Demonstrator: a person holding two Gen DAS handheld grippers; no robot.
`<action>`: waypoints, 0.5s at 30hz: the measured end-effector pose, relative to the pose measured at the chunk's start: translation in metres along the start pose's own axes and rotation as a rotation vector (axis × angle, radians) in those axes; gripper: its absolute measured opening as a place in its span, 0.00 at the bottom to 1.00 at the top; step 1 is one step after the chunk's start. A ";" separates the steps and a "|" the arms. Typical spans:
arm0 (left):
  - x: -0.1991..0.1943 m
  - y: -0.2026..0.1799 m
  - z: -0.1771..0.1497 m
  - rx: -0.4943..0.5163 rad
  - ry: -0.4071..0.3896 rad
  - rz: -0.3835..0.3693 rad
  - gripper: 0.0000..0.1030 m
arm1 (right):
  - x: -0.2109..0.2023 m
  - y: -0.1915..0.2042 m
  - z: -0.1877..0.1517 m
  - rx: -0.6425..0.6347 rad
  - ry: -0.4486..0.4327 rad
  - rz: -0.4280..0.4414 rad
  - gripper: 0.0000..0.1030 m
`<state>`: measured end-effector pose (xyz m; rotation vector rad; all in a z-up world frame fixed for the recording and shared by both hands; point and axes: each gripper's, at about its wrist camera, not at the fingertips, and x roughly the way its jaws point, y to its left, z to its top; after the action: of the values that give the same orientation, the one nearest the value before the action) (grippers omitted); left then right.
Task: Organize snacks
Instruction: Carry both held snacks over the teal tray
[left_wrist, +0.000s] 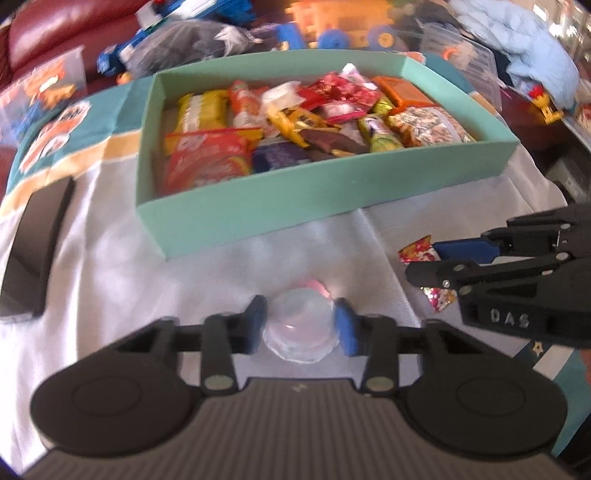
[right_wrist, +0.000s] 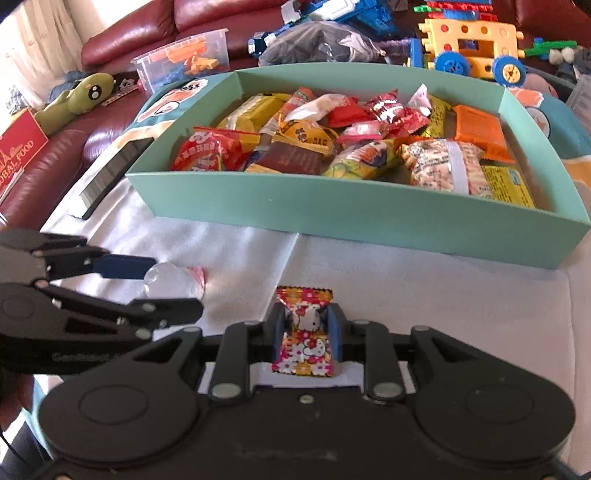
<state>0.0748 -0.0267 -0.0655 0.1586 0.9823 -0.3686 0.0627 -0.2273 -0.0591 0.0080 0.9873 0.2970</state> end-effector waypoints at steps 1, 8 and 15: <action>-0.001 -0.001 0.000 -0.001 -0.004 -0.003 0.34 | 0.000 0.002 -0.001 -0.018 0.000 -0.009 0.20; -0.012 0.011 -0.009 -0.093 0.016 -0.032 0.34 | -0.014 -0.013 -0.001 0.084 -0.003 0.028 0.19; -0.035 0.010 -0.007 -0.097 -0.017 -0.047 0.34 | -0.041 -0.030 0.000 0.146 -0.053 0.028 0.19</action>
<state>0.0561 -0.0069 -0.0404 0.0441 0.9863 -0.3641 0.0490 -0.2664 -0.0302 0.1622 0.9547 0.2485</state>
